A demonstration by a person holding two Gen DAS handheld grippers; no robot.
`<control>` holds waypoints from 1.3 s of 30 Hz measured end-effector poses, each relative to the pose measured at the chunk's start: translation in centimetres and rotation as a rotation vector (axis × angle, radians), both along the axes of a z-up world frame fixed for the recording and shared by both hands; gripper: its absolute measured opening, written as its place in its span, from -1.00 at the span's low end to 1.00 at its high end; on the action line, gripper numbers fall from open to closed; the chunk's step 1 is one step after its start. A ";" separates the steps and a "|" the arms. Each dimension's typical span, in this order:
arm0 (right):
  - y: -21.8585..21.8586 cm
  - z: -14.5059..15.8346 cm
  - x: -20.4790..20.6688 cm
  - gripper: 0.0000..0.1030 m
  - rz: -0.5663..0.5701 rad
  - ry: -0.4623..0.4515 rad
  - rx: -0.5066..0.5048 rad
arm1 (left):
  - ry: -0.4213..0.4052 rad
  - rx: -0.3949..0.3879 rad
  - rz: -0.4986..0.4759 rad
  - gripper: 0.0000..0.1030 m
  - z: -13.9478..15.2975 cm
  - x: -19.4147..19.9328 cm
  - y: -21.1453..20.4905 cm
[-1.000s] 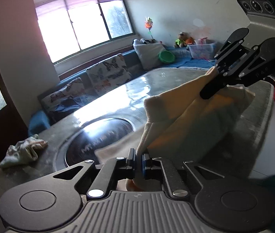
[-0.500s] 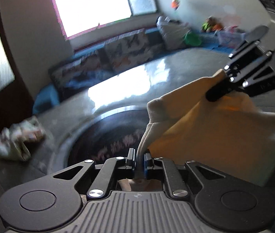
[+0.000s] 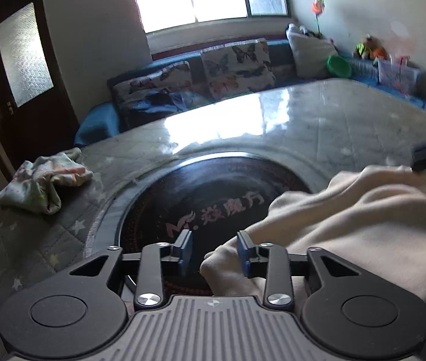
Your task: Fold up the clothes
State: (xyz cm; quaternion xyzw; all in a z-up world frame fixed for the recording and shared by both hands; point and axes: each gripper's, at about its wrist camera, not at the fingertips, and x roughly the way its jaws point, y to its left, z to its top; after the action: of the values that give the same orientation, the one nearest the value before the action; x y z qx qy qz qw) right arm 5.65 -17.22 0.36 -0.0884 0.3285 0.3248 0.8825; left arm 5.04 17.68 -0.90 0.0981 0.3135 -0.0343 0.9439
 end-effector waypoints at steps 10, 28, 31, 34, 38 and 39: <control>-2.4 -2.3 -0.2 -0.59 -0.098 0.060 0.021 | -0.013 -0.079 -0.127 0.11 1.1 -4.7 -5.1; -0.7 -2.7 0.4 -0.63 -0.137 -0.046 -0.069 | 0.065 -0.088 -0.161 0.13 -1.0 -5.3 -4.9; -0.6 -1.3 -0.1 -0.61 -0.130 -0.079 -0.059 | 0.050 -0.121 -0.139 0.12 0.0 -4.3 -3.6; 0.5 0.0 -0.1 -0.61 -0.085 -0.073 -0.010 | 0.041 -0.142 -0.097 0.07 0.7 -2.8 -2.7; 3.3 0.0 0.8 -0.61 -0.031 -0.035 0.039 | 0.061 -0.195 -0.052 -0.19 0.7 0.0 -1.9; 4.1 -0.3 1.0 -0.61 -0.018 -0.031 0.036 | 0.069 -0.204 -0.042 -0.20 0.6 0.6 -1.8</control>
State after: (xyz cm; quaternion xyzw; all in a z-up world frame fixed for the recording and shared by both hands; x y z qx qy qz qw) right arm 6.65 -13.07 0.09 -0.0747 0.3098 0.3213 0.8918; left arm 5.65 15.86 -0.34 0.0069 0.3386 -0.0892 0.9367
